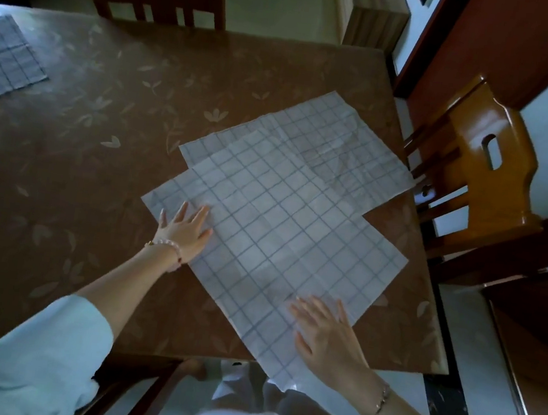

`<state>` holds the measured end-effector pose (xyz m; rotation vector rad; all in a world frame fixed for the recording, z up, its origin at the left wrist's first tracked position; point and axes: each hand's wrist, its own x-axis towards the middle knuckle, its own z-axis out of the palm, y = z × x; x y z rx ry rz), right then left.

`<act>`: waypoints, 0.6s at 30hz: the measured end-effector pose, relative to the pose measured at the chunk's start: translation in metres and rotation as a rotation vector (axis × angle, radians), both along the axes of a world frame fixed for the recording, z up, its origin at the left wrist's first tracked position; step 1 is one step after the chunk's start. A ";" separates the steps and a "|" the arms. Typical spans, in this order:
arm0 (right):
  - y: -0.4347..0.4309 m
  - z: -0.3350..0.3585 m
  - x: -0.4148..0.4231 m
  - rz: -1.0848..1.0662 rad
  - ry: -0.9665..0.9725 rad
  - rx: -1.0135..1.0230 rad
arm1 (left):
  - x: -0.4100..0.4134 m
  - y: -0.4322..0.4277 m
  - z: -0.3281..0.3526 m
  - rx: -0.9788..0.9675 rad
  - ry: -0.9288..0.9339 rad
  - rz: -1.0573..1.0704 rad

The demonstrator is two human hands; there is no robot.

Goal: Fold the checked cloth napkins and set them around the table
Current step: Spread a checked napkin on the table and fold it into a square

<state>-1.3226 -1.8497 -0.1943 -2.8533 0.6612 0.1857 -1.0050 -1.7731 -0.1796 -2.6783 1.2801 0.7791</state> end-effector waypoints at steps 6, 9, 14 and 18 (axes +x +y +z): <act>-0.056 0.006 0.012 -0.208 0.009 0.118 | -0.089 -0.003 0.023 -0.132 -0.145 -0.102; -0.082 0.004 0.013 -0.256 0.112 0.101 | -0.161 0.016 0.025 -0.199 -0.079 -0.299; -0.087 -0.004 0.003 -0.244 0.150 0.072 | -0.179 0.042 -0.001 -0.065 -0.072 -0.445; -0.075 -0.008 -0.009 -0.217 0.156 0.021 | -0.149 0.054 -0.004 -0.108 -0.206 -0.487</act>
